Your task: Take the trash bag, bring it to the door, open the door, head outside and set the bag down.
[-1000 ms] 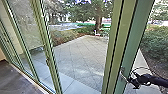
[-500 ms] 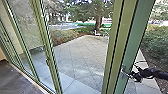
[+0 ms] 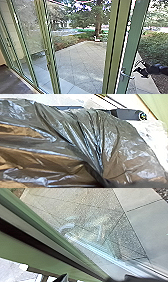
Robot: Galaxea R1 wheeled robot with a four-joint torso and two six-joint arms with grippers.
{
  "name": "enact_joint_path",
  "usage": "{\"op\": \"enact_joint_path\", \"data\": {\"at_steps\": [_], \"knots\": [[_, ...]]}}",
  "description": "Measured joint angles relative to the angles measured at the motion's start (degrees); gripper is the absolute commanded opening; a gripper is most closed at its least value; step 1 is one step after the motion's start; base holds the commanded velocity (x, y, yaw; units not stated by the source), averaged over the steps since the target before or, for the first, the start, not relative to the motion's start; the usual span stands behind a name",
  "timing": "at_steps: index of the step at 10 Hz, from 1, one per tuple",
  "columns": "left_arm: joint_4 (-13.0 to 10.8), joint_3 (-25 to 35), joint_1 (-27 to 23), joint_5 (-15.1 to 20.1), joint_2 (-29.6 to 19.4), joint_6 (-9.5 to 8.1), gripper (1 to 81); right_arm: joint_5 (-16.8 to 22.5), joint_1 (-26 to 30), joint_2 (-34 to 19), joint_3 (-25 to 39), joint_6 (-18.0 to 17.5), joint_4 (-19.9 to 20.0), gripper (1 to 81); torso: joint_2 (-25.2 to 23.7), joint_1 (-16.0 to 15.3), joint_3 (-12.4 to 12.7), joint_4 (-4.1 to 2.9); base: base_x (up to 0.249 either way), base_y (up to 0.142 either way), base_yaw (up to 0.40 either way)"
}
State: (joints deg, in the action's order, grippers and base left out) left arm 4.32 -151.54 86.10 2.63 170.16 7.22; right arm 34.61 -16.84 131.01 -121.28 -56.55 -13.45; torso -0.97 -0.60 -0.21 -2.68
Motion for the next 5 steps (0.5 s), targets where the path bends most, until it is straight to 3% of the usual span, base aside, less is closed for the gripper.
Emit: {"op": "enact_joint_path", "data": {"at_steps": [3,5], "knots": [[0.0,0.0,0.17,0.23,0.02,0.0,1.0,1.0,1.77,-2.95,4.55,0.02,-2.32,81.1,0.02,-0.05,0.34,0.55,0.0,0.0,0.0],[0.0,0.0,0.33,0.3,0.16,0.0,1.0,2.46,3.25,-5.81,7.06,0.02,-4.68,81.1,0.02,-0.05,2.42,2.23,0.0,0.0,0.0]]}}
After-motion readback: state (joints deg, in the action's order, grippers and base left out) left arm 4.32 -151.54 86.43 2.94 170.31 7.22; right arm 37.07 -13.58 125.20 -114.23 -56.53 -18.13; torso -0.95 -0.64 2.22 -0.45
